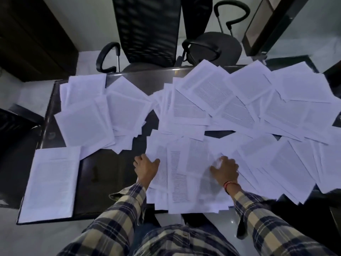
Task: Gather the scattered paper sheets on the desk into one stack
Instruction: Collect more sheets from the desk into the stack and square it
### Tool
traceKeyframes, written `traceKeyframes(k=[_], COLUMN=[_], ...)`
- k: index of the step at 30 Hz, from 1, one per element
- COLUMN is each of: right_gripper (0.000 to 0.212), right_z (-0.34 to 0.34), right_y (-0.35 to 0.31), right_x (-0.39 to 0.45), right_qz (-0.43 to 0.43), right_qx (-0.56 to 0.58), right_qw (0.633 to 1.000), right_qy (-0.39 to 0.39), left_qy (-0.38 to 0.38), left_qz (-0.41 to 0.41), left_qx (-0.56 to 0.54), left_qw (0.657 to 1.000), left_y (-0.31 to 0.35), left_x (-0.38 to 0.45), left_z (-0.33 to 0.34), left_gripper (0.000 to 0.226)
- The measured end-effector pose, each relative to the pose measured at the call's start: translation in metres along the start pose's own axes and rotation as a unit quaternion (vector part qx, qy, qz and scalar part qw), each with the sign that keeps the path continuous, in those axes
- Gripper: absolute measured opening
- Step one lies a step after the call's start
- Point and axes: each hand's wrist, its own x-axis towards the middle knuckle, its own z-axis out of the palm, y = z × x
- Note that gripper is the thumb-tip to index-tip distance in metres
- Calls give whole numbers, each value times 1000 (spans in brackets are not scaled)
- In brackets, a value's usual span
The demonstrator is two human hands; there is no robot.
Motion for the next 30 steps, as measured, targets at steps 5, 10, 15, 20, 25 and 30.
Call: traceKeyframes(k=[5,10,15,20,25,30], right_gripper=[62,62,92,90,118,93], right_z=[-21,-39,-26,-2,10,19], right_y=[34,40,21,-13,-41,-53], right_x=[25,51,41,8,-12,-20], right_qz=[-94,-161,-334,-257,-238,-248], right_qx=[-136,-121,-233,-284,-314,-301], right_qw=[986,979,904,920,915,918], right_qy=[-2,34,-127,-82,-85,-68], left_qy=[-19,-16,-7,-14,-16,-78], left_qz=[-33,-42,-44,-34,14,103], left_qx=[-28,-27,-3,20,56,125], left_qw=[999,999,999,999,998,984], left_y=[17,22,23,21,15,7], left_x=[-20,-37,-57,-66,-78,-100], left_z=[24,37,54,57,66,101], left_gripper=[70,70,83,84,95,109])
